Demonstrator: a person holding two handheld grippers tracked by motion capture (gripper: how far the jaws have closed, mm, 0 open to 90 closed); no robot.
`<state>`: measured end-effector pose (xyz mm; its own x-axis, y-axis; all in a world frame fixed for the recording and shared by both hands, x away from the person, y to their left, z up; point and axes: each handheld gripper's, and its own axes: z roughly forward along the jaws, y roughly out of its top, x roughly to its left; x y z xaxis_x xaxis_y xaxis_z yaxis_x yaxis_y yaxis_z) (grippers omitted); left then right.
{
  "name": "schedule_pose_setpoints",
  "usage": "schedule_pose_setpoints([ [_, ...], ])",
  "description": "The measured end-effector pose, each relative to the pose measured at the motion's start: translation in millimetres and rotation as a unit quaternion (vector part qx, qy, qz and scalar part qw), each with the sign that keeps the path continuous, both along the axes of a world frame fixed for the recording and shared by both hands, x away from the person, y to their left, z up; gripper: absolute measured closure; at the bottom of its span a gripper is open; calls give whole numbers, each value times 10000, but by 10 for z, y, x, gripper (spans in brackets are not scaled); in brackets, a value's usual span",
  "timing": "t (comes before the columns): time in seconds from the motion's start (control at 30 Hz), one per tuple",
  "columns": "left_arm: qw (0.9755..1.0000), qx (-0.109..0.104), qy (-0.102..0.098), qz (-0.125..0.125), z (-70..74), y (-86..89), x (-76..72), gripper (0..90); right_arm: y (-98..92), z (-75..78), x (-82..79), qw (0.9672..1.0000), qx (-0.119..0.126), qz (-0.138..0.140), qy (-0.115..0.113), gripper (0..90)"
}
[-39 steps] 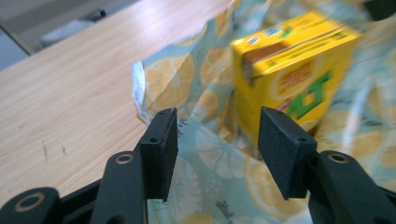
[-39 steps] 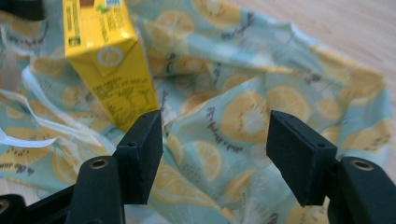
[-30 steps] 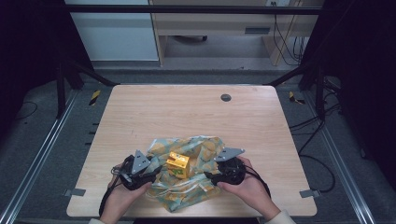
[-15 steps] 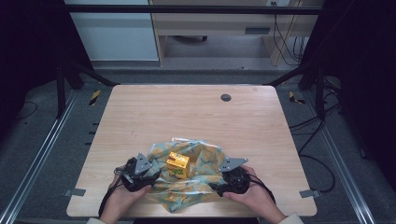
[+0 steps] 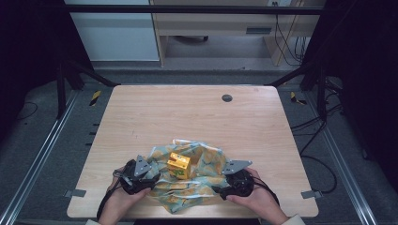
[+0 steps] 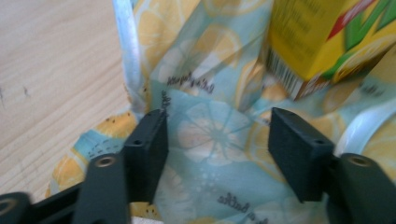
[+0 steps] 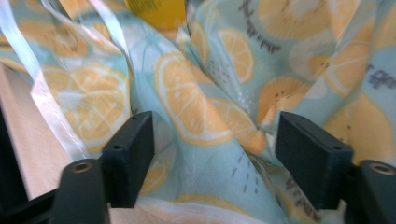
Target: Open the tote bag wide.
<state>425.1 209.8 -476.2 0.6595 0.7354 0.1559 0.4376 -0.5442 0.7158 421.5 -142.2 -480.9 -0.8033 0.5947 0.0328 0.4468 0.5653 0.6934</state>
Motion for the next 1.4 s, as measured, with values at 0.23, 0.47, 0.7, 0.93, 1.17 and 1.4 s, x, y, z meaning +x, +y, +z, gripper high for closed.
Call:
schedule_pose_setpoints([
  [0.23, 9952, -829, -513, 54, 210, 70, -85, 220, -142, 248, -48, 9977, 536, -139, -390, 124],
  [0.47, 9844, -1551, -806, 214, 341, 191, -78, 146, -378, 451, 12, 9914, 917, -458, -814, 92],
  [0.7, 9828, -1504, -871, 621, 347, 359, -11, 127, -664, 428, 152, 9852, 958, -1111, -883, 86],
  [0.93, 9815, -1441, -869, 911, 348, 518, 51, 127, -911, 447, 198, 9785, 1019, -1519, -948, 82],
  [1.17, 9777, -1370, -918, 1303, 342, 787, 132, 117, -1122, 426, 241, 9714, 989, -1924, -978, 73],
  [1.4, 9740, -1274, -889, 1647, 320, 1020, 170, 113, -1278, 347, 288, 9657, 876, -2269, -911, 72],
])
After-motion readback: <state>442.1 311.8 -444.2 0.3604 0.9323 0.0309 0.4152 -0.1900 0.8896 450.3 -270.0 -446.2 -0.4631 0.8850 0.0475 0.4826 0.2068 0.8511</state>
